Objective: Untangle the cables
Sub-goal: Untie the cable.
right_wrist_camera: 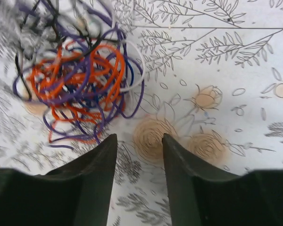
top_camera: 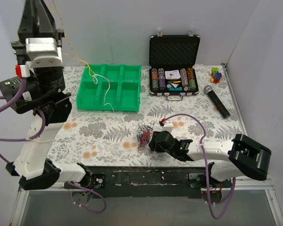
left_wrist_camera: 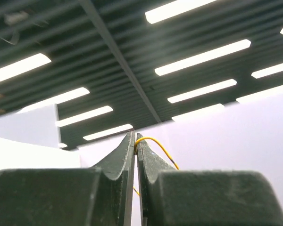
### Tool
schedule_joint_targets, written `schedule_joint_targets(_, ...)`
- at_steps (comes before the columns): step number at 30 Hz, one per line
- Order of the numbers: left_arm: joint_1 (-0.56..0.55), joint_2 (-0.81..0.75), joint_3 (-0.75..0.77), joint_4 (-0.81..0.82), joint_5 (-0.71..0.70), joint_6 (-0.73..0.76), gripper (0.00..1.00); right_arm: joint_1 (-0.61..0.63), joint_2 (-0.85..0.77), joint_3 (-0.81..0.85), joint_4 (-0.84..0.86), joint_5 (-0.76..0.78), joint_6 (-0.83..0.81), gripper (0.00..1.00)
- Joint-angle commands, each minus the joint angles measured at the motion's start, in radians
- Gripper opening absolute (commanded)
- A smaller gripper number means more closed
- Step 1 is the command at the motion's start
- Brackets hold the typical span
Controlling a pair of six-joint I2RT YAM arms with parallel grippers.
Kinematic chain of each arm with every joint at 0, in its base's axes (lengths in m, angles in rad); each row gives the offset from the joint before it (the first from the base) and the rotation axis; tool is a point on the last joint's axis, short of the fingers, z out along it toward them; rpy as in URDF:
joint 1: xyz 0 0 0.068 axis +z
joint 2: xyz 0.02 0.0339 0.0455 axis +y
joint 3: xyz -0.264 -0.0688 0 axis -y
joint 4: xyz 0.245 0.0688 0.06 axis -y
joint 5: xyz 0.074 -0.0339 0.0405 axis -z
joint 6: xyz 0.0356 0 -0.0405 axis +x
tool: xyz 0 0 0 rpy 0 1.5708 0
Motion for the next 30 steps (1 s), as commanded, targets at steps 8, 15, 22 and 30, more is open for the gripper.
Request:
schedule_joint_targets(8,0.003,-0.253,-0.452,-0.357,-0.014,-0.284,0.01,0.011,-0.213,0.191,-0.370,0.030,-0.421,0.70)
schedule_joint_targets(15,0.003,-0.292,-0.513,-0.406,0.014,-0.324,0.00,0.011,-0.384,0.257,-0.224,-0.045,-0.743,0.73)
schedule_joint_targets(22,0.001,-0.279,-0.443,-0.486,0.055,-0.362,0.01,0.013,-0.387,0.368,-0.002,-0.155,-1.001,0.80)
schedule_joint_targets(30,0.003,-0.292,-0.431,-0.570,0.081,-0.416,0.01,-0.027,-0.246,0.614,0.149,-0.279,-1.113,0.85)
